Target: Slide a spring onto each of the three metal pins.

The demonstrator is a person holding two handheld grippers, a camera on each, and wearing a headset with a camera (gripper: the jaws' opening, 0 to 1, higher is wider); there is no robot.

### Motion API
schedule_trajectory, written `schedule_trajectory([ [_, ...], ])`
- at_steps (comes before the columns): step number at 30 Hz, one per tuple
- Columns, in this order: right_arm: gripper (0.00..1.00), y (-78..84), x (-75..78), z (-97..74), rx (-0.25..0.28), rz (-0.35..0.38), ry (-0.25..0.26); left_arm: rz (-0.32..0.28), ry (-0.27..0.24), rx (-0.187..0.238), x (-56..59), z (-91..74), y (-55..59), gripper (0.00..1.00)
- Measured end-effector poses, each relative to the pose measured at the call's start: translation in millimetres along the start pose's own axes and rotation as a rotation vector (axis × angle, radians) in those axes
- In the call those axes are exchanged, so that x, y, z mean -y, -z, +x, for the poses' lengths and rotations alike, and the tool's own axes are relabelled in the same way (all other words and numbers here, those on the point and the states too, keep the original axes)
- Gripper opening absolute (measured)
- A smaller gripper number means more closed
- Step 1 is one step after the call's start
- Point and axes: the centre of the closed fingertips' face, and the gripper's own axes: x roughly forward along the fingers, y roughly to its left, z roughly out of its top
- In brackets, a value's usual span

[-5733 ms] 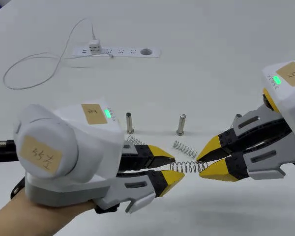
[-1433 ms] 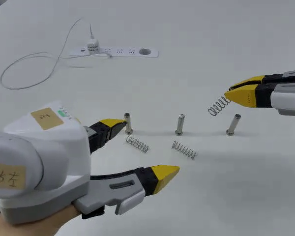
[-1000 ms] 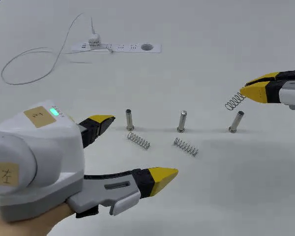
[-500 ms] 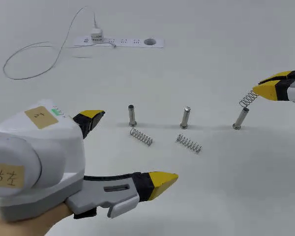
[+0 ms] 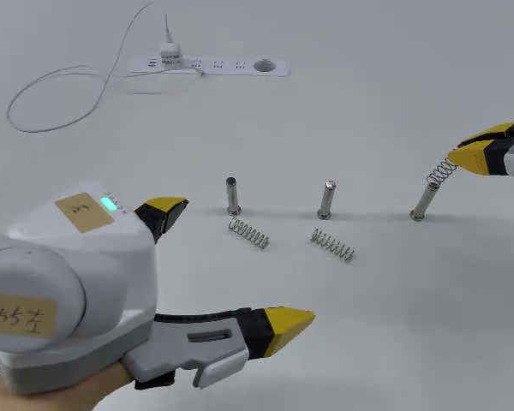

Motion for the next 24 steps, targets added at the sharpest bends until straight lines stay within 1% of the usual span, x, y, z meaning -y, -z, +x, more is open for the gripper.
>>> schedule_trajectory([
  [5,0.11,4.8,0.4,2.6,-0.029,-0.035,0.009,-0.010,0.002,0.003,-0.1,-0.4,0.6,0.99],
  [8,0.11,7.5,-1.7,4.3,-0.041,-0.042,0.002,-0.011,0.003,0.001,0.0,-0.6,1.4,0.99],
  [10,0.11,10.5,-1.7,5.6,-0.059,-0.070,0.009,-0.014,0.004,0.001,0.1,-0.4,1.8,0.98],
  [14,0.11,13.7,-5.4,9.7,-0.073,-0.091,0.004,-0.015,0.008,0.001,0.8,0.0,1.8,0.98],
  [15,0.12,15.4,-5.1,10.3,-0.084,-0.101,0.008,-0.015,0.009,0.001,1.0,0.0,1.8,0.98],
  [16,0.12,11.3,-4.0,10.4,-0.064,-0.110,0.014,-0.015,0.010,0.000,1.2,0.0,1.9,0.98],
  [17,0.12,12.7,-4.9,10.6,-0.074,-0.107,0.009,-0.015,0.011,0.000,1.3,0.0,1.9,0.98],
  [20,0.12,11.2,-4.8,13.5,-0.066,-0.103,0.007,-0.014,0.012,-0.002,1.4,-0.2,2.3,0.97],
  [21,0.12,14.0,-3.8,14.6,-0.085,-0.113,0.014,-0.014,0.012,-0.001,1.3,-0.4,2.1,0.97],
  [22,0.12,15.2,-3.4,14.8,-0.091,-0.126,0.018,-0.014,0.012,0.000,1.3,-0.6,2.0,0.97],
  [24,0.12,15.3,-5.6,14.8,-0.087,-0.122,0.011,-0.014,0.012,-0.001,1.1,-1.3,2.2,0.97],
])
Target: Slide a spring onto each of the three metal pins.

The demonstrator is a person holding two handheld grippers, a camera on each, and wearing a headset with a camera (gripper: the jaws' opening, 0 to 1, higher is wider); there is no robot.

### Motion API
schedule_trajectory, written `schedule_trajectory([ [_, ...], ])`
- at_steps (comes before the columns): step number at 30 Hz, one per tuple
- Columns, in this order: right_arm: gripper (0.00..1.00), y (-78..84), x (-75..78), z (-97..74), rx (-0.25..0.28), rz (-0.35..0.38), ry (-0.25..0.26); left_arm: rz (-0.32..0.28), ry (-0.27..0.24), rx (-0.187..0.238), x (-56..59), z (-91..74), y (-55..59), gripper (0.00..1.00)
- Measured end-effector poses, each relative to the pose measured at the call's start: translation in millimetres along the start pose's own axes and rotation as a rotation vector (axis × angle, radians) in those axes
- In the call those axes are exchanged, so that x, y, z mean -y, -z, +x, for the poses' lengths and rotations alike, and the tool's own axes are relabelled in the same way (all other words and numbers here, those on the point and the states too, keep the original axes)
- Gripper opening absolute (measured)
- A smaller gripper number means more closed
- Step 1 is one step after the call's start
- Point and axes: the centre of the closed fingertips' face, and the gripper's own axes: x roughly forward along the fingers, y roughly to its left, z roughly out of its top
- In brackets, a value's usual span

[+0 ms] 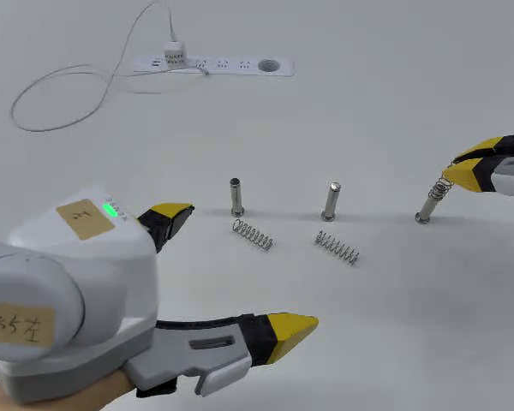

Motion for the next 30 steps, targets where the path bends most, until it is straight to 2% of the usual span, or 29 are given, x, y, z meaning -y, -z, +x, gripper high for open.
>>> schedule_trajectory([
  [10,0.12,5.2,-1.7,3.7,-0.013,-0.028,0.005,-0.002,-0.005,0.004,-1.4,-0.7,-0.1,0.96],
  [30,0.12,15.5,-6.6,14.9,-0.033,-0.031,0.004,0.003,-0.009,-0.002,-1.9,-1.0,0.8,0.96],
])
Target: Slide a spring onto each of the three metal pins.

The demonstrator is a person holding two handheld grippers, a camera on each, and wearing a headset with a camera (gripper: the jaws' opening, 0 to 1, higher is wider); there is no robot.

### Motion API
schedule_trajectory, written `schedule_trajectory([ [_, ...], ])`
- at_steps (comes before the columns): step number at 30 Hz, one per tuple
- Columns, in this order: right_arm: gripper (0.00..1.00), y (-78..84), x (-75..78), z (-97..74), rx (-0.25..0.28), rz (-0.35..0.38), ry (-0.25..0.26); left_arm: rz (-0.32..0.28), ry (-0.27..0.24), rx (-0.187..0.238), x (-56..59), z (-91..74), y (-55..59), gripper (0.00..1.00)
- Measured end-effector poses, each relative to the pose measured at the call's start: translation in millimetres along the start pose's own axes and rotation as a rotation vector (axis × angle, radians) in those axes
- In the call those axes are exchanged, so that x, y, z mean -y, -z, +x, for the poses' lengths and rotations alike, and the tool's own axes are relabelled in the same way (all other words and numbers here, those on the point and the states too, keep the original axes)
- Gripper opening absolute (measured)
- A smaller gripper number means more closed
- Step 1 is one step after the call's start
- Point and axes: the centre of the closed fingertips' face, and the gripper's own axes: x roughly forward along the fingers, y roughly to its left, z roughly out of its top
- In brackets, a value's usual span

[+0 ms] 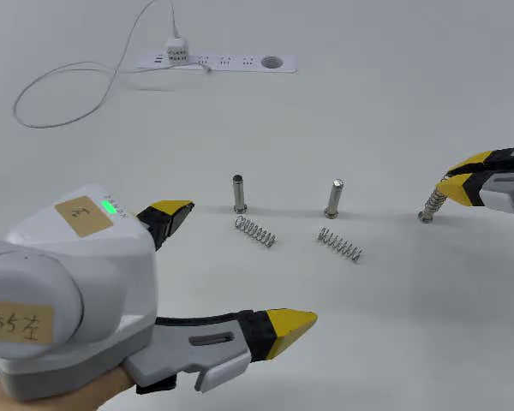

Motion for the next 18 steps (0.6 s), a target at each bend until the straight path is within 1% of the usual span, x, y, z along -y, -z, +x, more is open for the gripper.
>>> schedule_trajectory([
  [9,0.12,4.3,0.6,7.1,-0.008,0.015,-0.010,-0.001,-0.001,-0.001,-0.8,-0.4,0.5,0.95],
  [15,0.12,9.9,-2.3,10.4,-0.021,0.022,-0.020,0.000,-0.001,-0.001,-0.5,-0.5,0.6,0.95],
  [18,0.12,10.2,-3.7,11.0,-0.015,0.024,-0.020,-0.004,-0.001,0.004,-0.8,-1.0,0.0,0.95],
])
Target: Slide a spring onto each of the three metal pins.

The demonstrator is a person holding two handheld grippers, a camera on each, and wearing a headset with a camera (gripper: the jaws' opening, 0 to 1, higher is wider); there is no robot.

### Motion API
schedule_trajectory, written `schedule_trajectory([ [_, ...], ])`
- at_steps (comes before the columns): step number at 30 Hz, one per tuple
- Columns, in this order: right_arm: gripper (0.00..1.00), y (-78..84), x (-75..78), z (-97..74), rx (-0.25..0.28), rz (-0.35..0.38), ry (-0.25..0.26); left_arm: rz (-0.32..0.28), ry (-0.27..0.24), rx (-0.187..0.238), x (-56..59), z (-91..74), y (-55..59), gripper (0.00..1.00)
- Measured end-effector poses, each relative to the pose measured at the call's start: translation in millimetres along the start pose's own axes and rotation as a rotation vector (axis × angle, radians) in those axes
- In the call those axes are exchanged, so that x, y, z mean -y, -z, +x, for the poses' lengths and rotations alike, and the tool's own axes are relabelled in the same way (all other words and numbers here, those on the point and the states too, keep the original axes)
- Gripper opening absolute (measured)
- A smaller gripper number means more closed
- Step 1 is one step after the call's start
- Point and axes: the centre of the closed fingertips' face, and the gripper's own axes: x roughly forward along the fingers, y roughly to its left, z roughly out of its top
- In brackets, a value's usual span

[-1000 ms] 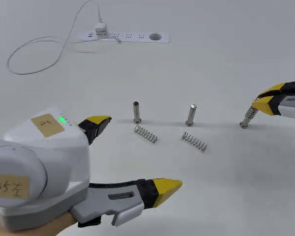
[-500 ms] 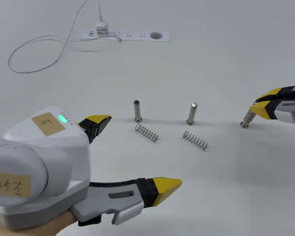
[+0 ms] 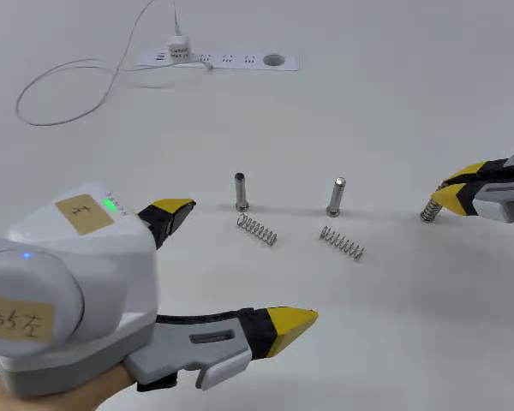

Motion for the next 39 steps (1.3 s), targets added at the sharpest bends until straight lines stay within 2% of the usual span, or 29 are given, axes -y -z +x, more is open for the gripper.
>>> schedule_trajectory([
  [9,0.12,1.1,-0.2,-0.5,-0.005,-0.002,0.002,0.003,0.002,-0.004,1.0,0.2,0.6,0.95],
  [12,0.21,1.9,0.1,-0.6,-0.006,0.001,0.006,0.005,0.003,-0.002,1.0,0.4,0.0,0.95],
  [16,0.23,0.5,-0.6,-2.5,-0.001,0.004,0.005,0.004,0.001,-0.003,0.1,0.1,0.0,0.95],
  [21,0.25,-12.8,-6.7,-11.0,0.046,0.030,-0.014,0.002,-0.002,-0.003,-0.8,-0.5,-0.4,0.96],
  [25,0.27,-27.2,-12.5,-19.5,0.086,0.018,-0.023,0.003,-0.004,-0.001,-1.5,-1.3,-1.6,0.97],
  [27,0.28,-35.6,-19.2,-23.2,0.110,0.022,-0.048,0.002,-0.005,0.003,-1.7,-1.9,-2.7,0.97],
  [31,0.29,-44.3,-29.9,-27.3,0.134,0.013,-0.067,0.003,-0.009,0.006,-2.6,-3.3,-3.3,0.97],
  [35,0.29,-49.0,-41.7,-26.6,0.140,-0.001,-0.096,0.002,-0.013,0.008,-4.3,-5.3,-3.7,0.97],
  [39,0.30,-44.6,-54.0,-21.1,0.114,-0.002,-0.129,-0.002,-0.020,0.010,-5.9,-7.0,-3.4,0.97],
])
